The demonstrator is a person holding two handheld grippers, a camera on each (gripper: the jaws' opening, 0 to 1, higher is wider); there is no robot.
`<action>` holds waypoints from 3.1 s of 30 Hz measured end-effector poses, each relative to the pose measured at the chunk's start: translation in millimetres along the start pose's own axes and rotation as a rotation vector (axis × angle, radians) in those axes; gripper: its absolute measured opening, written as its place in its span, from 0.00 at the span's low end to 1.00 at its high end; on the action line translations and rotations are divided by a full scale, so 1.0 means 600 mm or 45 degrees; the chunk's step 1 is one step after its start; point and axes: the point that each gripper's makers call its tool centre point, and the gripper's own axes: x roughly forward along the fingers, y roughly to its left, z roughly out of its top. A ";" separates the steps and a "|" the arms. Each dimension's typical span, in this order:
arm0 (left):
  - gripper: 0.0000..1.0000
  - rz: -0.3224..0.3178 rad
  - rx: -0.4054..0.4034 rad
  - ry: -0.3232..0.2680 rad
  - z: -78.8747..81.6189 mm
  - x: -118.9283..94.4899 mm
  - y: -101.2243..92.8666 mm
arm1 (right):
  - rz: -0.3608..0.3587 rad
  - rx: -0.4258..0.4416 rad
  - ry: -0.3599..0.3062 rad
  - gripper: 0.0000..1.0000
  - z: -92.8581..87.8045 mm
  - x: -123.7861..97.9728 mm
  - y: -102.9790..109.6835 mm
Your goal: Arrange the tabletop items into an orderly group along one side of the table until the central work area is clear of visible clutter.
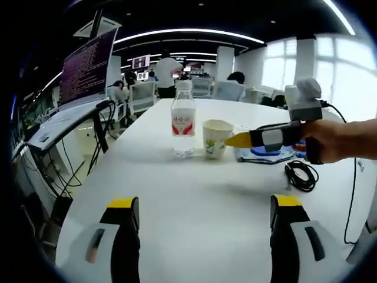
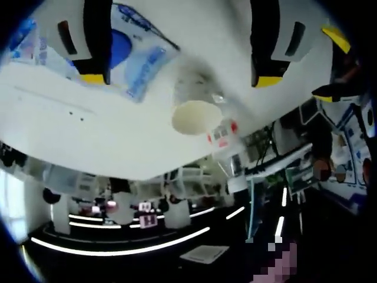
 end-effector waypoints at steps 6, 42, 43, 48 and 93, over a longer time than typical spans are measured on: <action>0.94 -0.045 0.001 -0.048 0.017 -0.010 -0.015 | -0.041 0.030 0.003 1.00 -0.015 -0.055 -0.013; 1.00 -0.209 0.174 -0.083 -0.013 -0.125 -0.066 | -0.289 0.074 -0.153 1.00 -0.159 -0.517 0.040; 1.00 -0.218 0.188 -0.090 -0.013 -0.131 -0.069 | -0.304 0.079 -0.168 1.00 -0.159 -0.526 0.042; 1.00 -0.231 0.214 -0.103 -0.019 -0.151 -0.072 | -0.344 0.098 -0.174 1.00 -0.174 -0.562 0.056; 1.00 -0.266 0.207 -0.184 -0.013 -0.189 -0.073 | -0.455 -0.092 -0.220 1.00 -0.148 -0.596 0.081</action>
